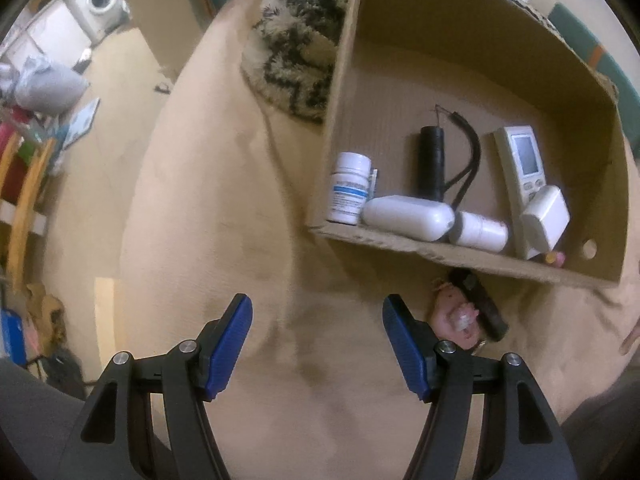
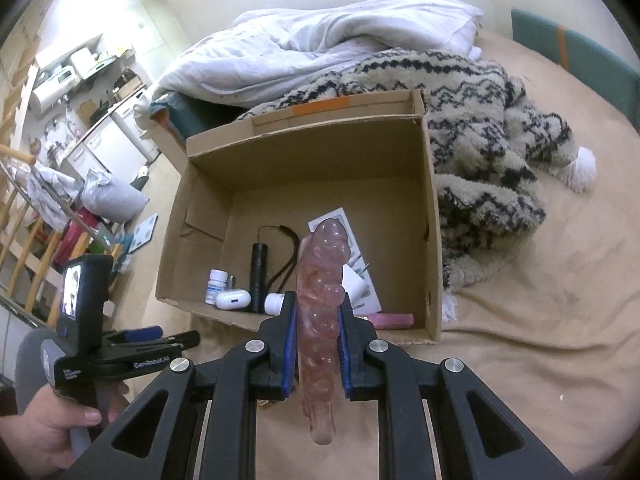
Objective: Organize rigid objects
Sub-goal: 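Grasp the pink Hello Kitty keychain with the left tool while the right tool holds the toy, then carry the keychain and beaded toy into the box with both tools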
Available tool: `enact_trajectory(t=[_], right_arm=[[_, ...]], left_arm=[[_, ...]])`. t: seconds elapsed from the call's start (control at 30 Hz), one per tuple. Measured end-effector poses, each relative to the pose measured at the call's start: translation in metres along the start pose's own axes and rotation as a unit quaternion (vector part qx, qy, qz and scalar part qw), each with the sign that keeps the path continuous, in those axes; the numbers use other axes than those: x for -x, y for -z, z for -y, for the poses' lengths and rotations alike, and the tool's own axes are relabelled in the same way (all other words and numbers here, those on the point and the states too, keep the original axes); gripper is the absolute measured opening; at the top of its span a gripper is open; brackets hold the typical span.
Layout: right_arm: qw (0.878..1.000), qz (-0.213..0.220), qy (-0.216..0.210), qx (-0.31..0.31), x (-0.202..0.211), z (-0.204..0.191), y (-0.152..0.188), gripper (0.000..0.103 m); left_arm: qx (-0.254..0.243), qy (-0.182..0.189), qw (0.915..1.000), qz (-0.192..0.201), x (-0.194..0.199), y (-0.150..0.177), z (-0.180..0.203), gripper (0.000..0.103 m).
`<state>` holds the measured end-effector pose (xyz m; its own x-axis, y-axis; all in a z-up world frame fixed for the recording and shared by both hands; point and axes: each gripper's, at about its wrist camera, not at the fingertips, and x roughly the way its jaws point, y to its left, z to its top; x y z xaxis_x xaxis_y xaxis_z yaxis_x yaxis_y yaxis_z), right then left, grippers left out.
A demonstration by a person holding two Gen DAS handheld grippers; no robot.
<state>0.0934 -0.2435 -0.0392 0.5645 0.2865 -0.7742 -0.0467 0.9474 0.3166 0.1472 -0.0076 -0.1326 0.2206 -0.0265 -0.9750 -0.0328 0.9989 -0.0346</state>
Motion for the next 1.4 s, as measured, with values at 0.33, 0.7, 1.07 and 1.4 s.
enact_trajectory(t=[0.33, 0.7, 1.07, 1.4], right_arm=[[1.0, -0.003, -0.014, -0.013, -0.001, 0.005, -0.004, 0.018], [1.0, -0.015, -0.008, -0.016, -0.006, 0.007, -0.005, 0.018], [0.999, -0.017, 0.002, -0.031, -0.004, 0.014, -0.005, 0.018], [1.0, 0.004, 0.014, -0.023, -0.004, 0.017, -0.023, 0.018]], left_arm=[[-0.014, 0.05, 0.9975, -0.047, -0.036, -0.003, 0.055, 0.065], [-0.042, 0.015, 0.9966, -0.069, -0.061, -0.002, 0.08, 0.034], [-0.058, -0.013, 0.9982, -0.013, -0.012, 0.006, 0.028, 0.033], [-0.067, -0.006, 0.9872, 0.144, 0.092, -0.004, 0.007, 0.033]])
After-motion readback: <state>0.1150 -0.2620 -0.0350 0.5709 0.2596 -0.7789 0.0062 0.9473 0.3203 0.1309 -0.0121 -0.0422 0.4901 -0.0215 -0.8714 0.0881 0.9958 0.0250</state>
